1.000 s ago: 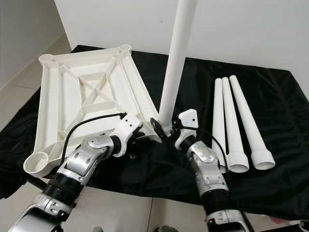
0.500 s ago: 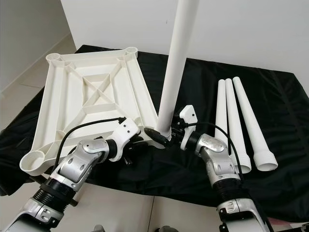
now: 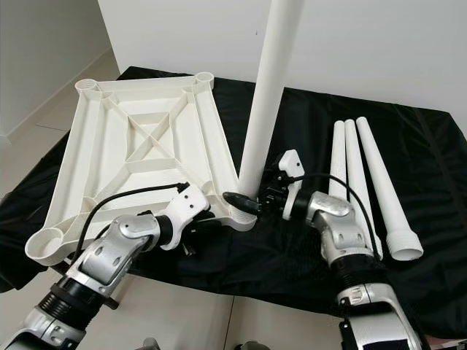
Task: Building children table
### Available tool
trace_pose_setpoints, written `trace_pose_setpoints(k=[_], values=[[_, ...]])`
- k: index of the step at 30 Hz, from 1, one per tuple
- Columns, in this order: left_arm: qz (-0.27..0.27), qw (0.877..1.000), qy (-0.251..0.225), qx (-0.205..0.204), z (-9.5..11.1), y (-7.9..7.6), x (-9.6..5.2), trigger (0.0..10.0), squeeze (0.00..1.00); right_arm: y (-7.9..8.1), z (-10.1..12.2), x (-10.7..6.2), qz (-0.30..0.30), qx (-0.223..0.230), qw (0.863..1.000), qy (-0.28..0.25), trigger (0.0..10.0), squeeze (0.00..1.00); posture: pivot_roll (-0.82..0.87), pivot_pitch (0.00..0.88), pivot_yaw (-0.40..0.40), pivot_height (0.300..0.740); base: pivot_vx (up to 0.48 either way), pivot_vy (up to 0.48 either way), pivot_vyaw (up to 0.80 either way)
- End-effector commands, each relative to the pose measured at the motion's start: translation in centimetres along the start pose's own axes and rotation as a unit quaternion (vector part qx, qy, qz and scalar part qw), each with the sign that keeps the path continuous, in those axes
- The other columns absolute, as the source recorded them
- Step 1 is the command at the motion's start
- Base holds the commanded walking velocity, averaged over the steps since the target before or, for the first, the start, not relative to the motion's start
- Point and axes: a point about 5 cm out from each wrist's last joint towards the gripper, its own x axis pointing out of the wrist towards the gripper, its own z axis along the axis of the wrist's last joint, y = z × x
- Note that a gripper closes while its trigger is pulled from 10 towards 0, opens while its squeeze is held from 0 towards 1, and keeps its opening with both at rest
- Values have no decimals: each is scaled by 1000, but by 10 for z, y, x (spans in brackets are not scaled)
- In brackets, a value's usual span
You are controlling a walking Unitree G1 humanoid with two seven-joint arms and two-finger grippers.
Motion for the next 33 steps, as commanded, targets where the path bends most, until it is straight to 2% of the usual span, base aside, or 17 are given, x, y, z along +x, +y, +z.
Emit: trace_pose_setpoints(k=[1, 2, 4, 5, 12, 18, 19, 22, 23, 28, 33], values=[[-24, 1000, 8, 7, -2, -5, 0, 10000, 0, -1, 0, -1, 9, 6, 1000, 1, 4706, 0, -53, 14, 4, 740, 0, 0, 0], [-23, 1000, 8, 8, -1, -5, -1, 10000, 0, -1, 1, -1, 16, 7, 1000, 3, 863, 0, -54, 15, 2, 740, 0, 0, 0], [-23, 1000, 8, 7, -1, -5, -1, 10000, 0, -1, 0, -2, 19, 6, 1000, 5, 863, 0, -54, 15, 2, 740, 0, 0, 0], [-22, 1000, 8, 7, -1, -5, -1, 10000, 0, 0, 0, -2, 23, 9, 1000, 3, 0, 0, -54, 16, 0, 740, 0, 0, 0], [-19, 1000, 6, 5, 0, -5, -1, 10000, 0, 3, -1, -2, 28, 14, 999, -3, 0, 0, -54, 14, -1, 740, 0, 0, 0], [-2, 1000, 2, -3, 1, 0, -1, 10000, 0, 8, -4, -1, 21, 29, 999, -17, 0, 0, -53, 10, 0, 740, 0, 0, 0], [12, 1000, -1, -14, 1, 4, -1, 10000, 0, 10, -5, 1, 3, 37, 999, -27, 1804, 0, -55, 3, 3, 740, 0, 0, 0], [20, 1000, -2, -20, 1, 6, -1, 10000, 0, 11, -6, 1, -5, 42, 999, -32, 1804, 0, -55, 3, 3, 740, 0, 0, 0], [31, 999, -4, -29, 1, 9, -1, 10000, 0, 12, -7, 3, -22, 43, 998, -35, 10000, 0, -56, 2, 4, 740, 0, 0, 0], [50, 998, -8, -41, 1, 13, 0, 10000, 0, 15, -9, 5, -43, 44, 997, -44, 10000, 0, -58, 1, 7, 740, 0, 0, 0], [87, 995, -7, -47, 1, 23, 3, 10000, 0, 17, -8, 7, -89, 47, 993, -65, 10000, 0, -61, 4, 9, 740, 0, 0, 0]])
